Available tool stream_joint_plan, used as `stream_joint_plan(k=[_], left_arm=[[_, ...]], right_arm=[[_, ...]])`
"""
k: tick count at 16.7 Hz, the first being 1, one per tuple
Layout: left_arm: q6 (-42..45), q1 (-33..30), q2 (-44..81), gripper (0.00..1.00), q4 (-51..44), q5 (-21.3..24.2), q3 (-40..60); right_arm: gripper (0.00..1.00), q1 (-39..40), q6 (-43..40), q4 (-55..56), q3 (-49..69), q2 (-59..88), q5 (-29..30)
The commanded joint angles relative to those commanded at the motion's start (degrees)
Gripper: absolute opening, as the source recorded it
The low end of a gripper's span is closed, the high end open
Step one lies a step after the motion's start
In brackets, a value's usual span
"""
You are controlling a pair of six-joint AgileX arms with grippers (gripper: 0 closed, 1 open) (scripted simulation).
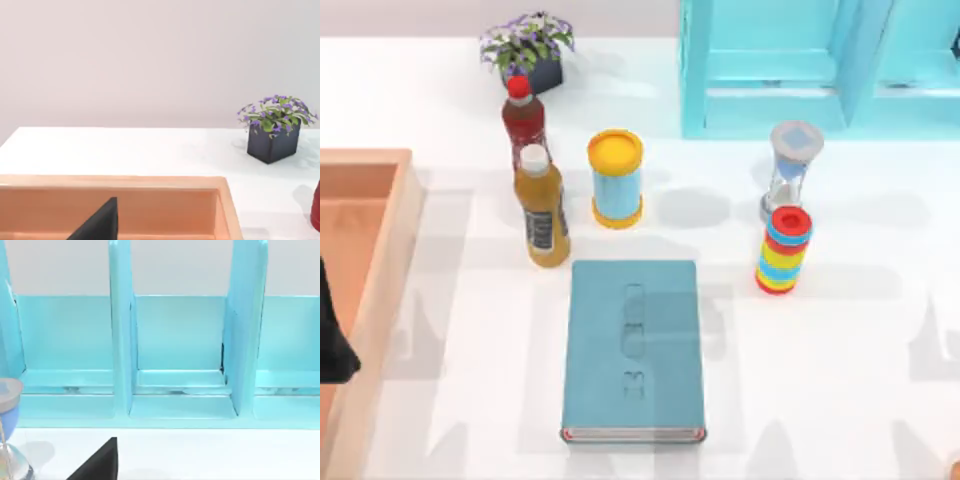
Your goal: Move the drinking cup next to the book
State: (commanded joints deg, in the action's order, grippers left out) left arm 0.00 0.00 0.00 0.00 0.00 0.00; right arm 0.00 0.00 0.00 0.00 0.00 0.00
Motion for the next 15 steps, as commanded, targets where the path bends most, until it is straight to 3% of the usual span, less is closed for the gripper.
stream_joint_plan(k=[4,7,15], left_arm=[[0.0,0.0,0.0,1.0,0.0,0.0,0.0],[0.0,0.0,0.0,1.0,0.0,0.0,0.0],[0.0,0.0,0.0,1.0,0.0,0.0,0.0]], right_arm=[[1.0,-0.35,-1.72,-1.13,1.42,1.65,0.0],[1.0,-1.68,-8.49,-5.58,6.98,8.17,-0.01],[1.0,-8.44,-43.23,-28.31,35.48,42.12,-0.06]])
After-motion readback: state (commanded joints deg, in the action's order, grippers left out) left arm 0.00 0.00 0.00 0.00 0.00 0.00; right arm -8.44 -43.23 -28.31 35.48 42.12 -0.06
